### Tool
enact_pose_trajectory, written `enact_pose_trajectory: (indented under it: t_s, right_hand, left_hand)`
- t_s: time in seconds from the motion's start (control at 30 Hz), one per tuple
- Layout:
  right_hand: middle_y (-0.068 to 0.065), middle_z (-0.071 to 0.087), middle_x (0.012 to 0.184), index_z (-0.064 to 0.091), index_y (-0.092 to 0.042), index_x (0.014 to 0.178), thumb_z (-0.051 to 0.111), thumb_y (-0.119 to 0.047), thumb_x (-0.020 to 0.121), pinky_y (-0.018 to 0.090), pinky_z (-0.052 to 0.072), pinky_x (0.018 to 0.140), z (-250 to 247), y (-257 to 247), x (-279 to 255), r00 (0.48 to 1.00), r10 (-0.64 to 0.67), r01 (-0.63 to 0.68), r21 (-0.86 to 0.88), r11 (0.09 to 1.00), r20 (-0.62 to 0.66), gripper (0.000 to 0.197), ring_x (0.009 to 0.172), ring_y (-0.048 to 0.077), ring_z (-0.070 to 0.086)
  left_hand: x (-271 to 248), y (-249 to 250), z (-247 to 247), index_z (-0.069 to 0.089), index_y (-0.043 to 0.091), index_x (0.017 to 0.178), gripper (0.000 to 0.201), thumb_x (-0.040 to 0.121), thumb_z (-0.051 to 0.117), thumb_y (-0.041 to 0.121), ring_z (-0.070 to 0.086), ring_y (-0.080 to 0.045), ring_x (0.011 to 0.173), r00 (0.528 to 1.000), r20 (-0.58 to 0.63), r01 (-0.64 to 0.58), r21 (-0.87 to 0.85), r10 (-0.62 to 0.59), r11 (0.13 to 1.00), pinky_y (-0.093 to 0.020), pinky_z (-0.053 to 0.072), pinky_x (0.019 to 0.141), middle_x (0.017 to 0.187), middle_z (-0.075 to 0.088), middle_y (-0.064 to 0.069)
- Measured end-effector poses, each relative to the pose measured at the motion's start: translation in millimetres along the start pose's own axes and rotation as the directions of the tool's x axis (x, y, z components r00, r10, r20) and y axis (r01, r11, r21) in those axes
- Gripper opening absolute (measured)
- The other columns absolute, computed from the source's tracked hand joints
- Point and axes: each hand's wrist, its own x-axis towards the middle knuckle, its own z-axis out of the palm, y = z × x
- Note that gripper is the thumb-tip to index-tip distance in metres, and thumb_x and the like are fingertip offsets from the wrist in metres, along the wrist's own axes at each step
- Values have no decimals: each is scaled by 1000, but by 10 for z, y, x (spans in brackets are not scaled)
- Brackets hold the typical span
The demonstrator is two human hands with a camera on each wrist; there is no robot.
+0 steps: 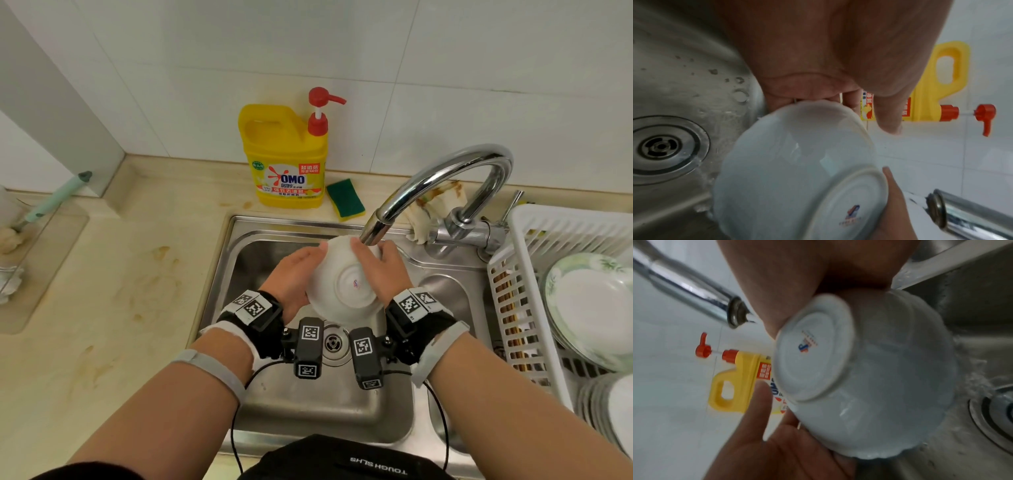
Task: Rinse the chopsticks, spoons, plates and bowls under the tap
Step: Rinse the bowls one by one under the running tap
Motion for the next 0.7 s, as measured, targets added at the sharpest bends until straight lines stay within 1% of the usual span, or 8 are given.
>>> enact_pose_trajectory:
  t_s: [0.17,0.23,0.3,0.33,0.4,0.47,0.6,0.7]
  right_hand:
    - [4,60,116,52,-24,125,54,-62,94,36,42,90,48,-80,36,999,-15,18,-64,998,36,50,101,22,55]
    - [2,59,119,51,-27,133,50,-59,98,36,42,96,61,-93,24,998,-7,9,-32,999,69,47,105,22,54]
    - [4,60,129,49,-30,134,52,-63,94,44,45,106,106,-90,22,996,33,-36,40,999,86,52,113,25,58]
    - [7,58,133,47,-29,134,54,-72,85,48,46,107,144,-81,38,993,74,-79,54,995,97,65,115,28,59]
    - [10,58,135,43,-23,141,57,-96,54,54,48,104,210,3,135,977,185,-193,79,978,106,114,114,34,62]
    - [13,62,132,42,-17,147,60,-103,32,56,52,99,273,125,266,953,277,-293,136,946,124,145,108,37,67]
    - [13,68,125,57,-17,134,58,-105,23,55,52,101,315,221,359,952,279,-294,120,948,125,141,107,35,68]
    - [11,71,119,66,-26,100,51,-98,52,54,45,108,261,79,259,973,185,-198,83,977,138,88,112,33,65]
  left_hand:
    - [-22,31,-37,67,10,126,37,100,62,36,64,-39,119,1000,-18,-19,3,19,1000,-57,52,101,122,71,-16]
    - [-45,34,-49,65,9,128,36,101,60,32,66,-35,116,1000,-8,-20,-36,19,999,-50,56,97,124,71,-15]
    - [-61,18,-64,63,7,130,36,102,58,30,68,-31,111,1000,3,-28,-60,29,998,-45,58,92,125,70,-17]
    - [-76,10,-68,61,6,131,37,103,57,29,67,-30,109,999,9,-31,-64,32,997,-47,57,93,127,69,-18]
    - [-94,-15,-82,57,1,133,40,103,57,28,66,-31,109,999,22,-38,-65,39,997,-52,51,100,131,65,-22]
    - [-113,-28,-84,52,-4,135,43,103,56,27,63,-31,109,999,25,-39,-82,41,996,-54,48,104,129,64,-24]
    - [-150,-6,-122,56,5,136,41,103,57,28,64,-34,114,998,60,6,-105,1,994,-55,50,100,131,65,-20]
    - [-157,43,-132,62,12,134,40,101,58,34,66,-35,119,992,111,75,-90,-65,993,-54,53,99,128,69,-15]
